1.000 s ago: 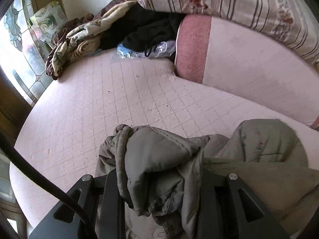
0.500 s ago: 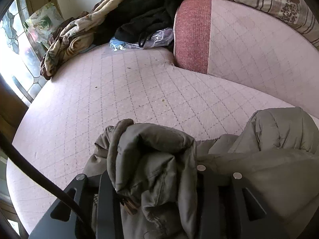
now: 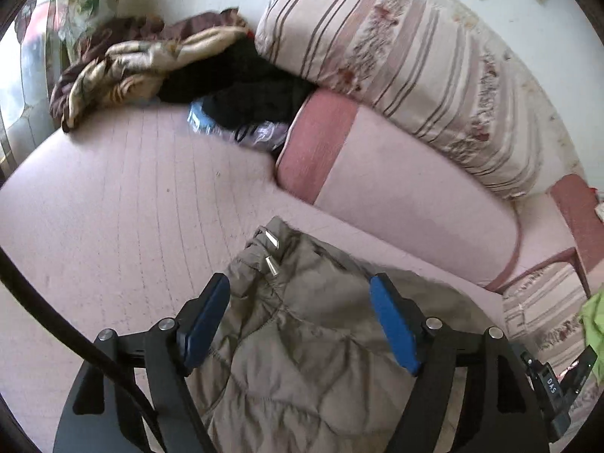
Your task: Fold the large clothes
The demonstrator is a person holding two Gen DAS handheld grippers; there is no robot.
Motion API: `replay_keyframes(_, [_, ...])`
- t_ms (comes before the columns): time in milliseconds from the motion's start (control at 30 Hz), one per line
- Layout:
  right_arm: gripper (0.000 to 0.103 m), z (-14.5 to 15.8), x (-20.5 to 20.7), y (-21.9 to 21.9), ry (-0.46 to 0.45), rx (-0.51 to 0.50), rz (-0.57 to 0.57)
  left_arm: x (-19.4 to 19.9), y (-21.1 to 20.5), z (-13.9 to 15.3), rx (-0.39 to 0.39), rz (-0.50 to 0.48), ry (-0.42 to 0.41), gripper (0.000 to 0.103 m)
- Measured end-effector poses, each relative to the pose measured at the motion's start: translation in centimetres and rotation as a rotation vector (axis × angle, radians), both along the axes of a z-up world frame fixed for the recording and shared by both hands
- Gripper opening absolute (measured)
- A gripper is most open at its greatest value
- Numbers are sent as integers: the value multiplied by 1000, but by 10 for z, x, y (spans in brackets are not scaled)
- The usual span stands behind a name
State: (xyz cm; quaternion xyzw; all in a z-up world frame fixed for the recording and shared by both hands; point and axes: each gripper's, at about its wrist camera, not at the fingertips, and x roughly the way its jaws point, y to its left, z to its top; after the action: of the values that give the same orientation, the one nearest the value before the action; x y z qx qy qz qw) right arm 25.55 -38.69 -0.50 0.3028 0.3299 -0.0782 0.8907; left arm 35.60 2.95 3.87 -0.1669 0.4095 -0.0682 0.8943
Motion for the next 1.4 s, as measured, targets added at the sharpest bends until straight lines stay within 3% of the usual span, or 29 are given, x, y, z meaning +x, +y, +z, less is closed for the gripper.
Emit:
replay_keyframes(100, [86, 20, -13, 20, -29, -129, 4, -18, -19, 6, 93, -30, -16, 77])
replay_keyframes(200, [86, 24, -14, 50, 8, -290, 62, -28, -47, -7, 177, -91, -11, 77])
replay_keyframes(300, [81, 4, -2, 72, 75, -411, 103, -30, -87, -35, 263, -155, 1, 77])
replay_keyframes(433, [80, -28, 23, 74, 146, -463, 120, -15, -142, -75, 394, -226, 13, 77])
replay_keyframes(533, [80, -54, 50, 69, 203, -475, 122, 6, -168, -99, 500, -218, 11, 77])
replay_keyframes(600, [80, -66, 62, 64, 224, -462, 127, 25, -172, -111, 502, -188, 28, 78])
replay_keyframes(800, [86, -93, 92, 37, 235, -352, 123, 71, -160, -134, 392, -123, 102, 97])
replay_keyframes(1000, [90, -104, 98, 34, 229, -335, 124, 70, -165, -139, 416, -107, 67, 98])
replay_keyframes(1133, [89, -93, 95, 36, 258, -351, 114, 57, -153, -118, 377, -119, 89, 92])
replay_keyframes(1267, [89, -61, 52, 34, 184, -332, 87, 19, -119, -92, 361, -119, 39, 92])
replay_keyframes(1400, [89, -55, -5, 27, 163, -366, 72, -9, -63, -104, 398, -44, 58, 92])
